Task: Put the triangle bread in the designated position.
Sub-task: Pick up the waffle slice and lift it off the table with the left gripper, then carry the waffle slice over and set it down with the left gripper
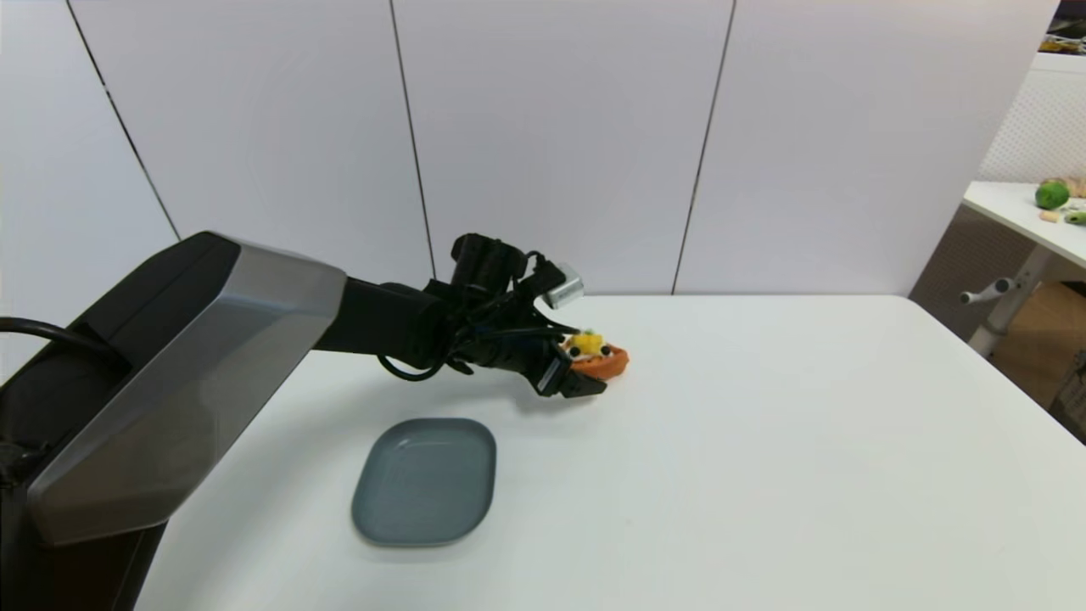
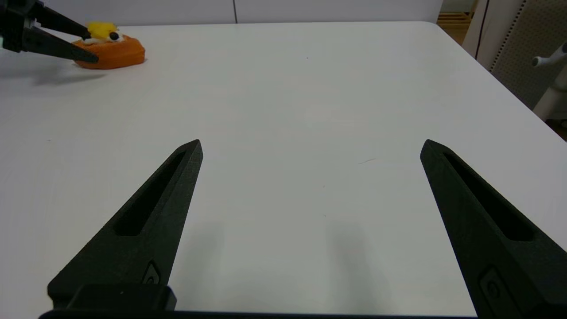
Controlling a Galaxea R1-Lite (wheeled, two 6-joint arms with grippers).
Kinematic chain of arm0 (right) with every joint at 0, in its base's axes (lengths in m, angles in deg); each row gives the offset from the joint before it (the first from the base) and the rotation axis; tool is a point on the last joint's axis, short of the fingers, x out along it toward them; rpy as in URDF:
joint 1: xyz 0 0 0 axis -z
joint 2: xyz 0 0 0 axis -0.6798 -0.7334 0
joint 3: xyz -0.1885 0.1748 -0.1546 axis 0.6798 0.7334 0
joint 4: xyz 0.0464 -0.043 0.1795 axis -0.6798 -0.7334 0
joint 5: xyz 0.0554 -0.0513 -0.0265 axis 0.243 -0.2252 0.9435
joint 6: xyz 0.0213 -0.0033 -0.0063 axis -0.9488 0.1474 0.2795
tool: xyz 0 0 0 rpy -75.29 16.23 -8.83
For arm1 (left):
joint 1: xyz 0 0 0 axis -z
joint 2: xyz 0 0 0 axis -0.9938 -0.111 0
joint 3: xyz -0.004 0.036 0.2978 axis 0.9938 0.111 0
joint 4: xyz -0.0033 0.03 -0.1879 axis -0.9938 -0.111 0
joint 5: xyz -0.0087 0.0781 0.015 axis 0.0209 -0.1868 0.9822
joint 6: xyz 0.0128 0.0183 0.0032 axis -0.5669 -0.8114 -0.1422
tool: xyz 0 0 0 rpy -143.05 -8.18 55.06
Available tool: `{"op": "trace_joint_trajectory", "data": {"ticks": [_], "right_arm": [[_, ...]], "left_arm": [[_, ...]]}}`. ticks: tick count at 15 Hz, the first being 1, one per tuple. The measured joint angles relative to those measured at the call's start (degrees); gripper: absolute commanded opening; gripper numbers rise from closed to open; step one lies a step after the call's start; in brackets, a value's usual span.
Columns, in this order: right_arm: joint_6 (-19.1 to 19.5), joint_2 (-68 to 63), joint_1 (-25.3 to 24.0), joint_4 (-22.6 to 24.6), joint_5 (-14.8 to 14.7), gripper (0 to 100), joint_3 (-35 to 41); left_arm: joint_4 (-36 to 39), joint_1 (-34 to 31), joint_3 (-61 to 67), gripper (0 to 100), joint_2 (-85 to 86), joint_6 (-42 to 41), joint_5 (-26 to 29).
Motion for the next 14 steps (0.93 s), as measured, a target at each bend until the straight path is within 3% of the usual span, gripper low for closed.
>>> {"op": "trace_joint_trajectory", "data": {"ticks": [1,14], "right_arm": [[0.0,0.0,0.0,-0.02,0.0,100,0.0],[0.02,0.0,0.0,-0.04,0.0,100,0.0]], "left_arm": [[-0.02,-0.06,-0.01,0,-0.33,0.01,-0.16],[-2.55,-3.11,-0.12,0,4.44,0.22,-0.6]]}}
